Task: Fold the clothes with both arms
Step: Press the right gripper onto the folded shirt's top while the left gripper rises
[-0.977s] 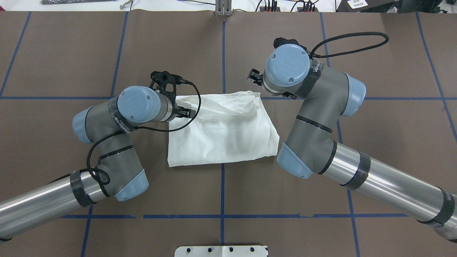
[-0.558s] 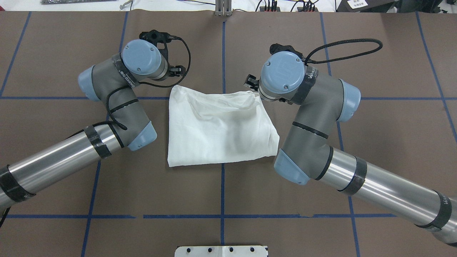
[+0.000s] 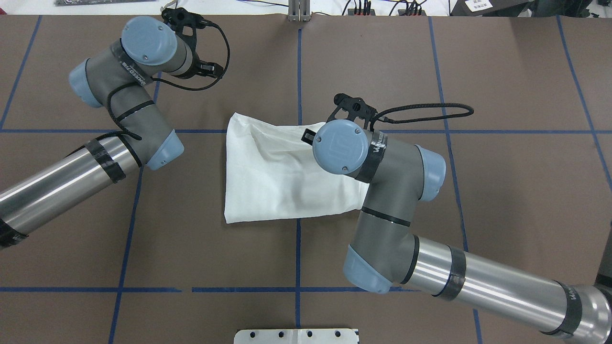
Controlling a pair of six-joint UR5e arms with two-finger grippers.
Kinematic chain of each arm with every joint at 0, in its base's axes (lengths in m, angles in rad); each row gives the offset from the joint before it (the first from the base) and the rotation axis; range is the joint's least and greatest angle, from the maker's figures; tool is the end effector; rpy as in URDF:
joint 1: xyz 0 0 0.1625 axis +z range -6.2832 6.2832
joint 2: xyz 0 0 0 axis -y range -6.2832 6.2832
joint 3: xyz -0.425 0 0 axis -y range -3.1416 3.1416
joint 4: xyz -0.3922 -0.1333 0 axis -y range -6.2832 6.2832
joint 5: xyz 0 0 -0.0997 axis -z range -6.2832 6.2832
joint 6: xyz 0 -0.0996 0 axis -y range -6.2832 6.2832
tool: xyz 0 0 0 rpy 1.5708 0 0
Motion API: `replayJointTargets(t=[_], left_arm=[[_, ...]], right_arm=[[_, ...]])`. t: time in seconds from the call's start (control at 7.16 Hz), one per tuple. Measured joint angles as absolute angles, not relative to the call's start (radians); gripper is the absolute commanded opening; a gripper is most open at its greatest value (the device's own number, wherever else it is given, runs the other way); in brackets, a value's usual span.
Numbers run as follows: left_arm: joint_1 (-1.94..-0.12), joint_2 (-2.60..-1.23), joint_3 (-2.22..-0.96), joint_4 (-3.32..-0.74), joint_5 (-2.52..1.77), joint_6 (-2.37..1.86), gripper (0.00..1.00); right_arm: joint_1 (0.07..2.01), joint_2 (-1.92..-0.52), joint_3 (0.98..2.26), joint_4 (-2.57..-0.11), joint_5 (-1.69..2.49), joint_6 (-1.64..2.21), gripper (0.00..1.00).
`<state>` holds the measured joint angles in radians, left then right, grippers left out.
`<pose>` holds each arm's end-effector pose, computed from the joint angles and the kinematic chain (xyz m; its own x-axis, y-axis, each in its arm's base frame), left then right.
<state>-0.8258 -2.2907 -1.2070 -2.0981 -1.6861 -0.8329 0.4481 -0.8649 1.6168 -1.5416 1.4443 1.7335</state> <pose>0.4444 -0.6615 0.3310 0.7690 0.1519 -0.6210 0.2063 0.8604 0.4660 -0.5700 -0.4358 0.2180 0.5490 0.4422 0.7093 -0.6068 0.7944 -0.0256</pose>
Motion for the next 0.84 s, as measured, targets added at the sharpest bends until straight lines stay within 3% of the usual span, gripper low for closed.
replayJointTargets(t=[0.42, 0.84], left_arm=[[-0.828, -2.258, -1.248, -2.112, -1.699, -0.824, 1.00], [-0.829, -2.231, -1.298, -2.104, -1.702, -0.824, 1.00]], right_arm=[[0.354, -0.856, 1.610, -1.637, 1.357, 1.801, 0.98], [0.375, -0.778, 1.470, -1.631, 1.322, 1.794, 0.98]])
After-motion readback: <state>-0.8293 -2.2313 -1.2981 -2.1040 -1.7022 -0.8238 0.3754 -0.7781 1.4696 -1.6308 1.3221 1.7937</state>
